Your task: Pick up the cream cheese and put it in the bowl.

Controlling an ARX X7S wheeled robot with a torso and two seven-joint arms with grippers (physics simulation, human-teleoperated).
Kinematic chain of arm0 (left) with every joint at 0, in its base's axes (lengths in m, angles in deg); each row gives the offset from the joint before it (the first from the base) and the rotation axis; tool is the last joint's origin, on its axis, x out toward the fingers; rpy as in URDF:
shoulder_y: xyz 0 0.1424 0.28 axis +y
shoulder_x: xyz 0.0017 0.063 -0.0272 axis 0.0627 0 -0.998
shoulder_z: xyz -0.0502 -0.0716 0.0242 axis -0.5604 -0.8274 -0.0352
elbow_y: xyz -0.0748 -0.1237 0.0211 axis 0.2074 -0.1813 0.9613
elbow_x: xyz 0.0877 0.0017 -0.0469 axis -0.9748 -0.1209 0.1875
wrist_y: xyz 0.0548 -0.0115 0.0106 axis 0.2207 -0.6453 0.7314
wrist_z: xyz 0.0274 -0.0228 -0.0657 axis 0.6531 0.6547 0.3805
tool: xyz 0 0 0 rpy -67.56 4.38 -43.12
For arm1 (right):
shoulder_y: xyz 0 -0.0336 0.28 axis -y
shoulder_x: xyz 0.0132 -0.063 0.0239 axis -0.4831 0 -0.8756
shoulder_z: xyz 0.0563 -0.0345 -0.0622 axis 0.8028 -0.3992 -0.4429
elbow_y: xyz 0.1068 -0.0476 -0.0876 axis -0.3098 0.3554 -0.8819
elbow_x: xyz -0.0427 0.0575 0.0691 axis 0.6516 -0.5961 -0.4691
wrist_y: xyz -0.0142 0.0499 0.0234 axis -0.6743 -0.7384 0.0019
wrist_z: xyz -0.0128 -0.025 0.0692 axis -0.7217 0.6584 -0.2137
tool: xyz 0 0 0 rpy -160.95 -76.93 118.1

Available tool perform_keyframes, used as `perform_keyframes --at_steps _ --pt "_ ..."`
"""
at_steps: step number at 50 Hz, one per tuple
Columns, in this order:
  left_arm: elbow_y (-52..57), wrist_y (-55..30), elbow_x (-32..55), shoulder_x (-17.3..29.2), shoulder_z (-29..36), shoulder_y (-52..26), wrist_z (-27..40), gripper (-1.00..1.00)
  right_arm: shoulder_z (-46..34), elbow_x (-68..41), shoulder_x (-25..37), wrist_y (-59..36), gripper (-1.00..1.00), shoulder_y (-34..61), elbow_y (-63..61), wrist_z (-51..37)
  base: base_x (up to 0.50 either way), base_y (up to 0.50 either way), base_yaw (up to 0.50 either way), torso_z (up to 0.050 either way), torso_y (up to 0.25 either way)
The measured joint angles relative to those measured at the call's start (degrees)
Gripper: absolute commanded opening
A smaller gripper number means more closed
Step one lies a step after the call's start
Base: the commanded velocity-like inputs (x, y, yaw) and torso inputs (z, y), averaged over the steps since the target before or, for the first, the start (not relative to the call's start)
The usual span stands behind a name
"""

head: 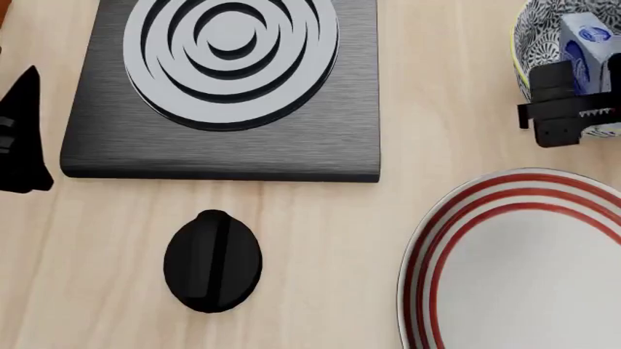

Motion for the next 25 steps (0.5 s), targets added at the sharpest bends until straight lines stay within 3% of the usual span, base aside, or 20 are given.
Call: perform_keyframes --at_steps 25 --pt "-0.2 0.2 1.0 0.6 -0.4 -0.1 0.5 1.00 1.7 -1.8 0.6 -2.3 1.00 2.6 -1.5 -3.1 0.00 0.00 0.00 0.000 0.000"
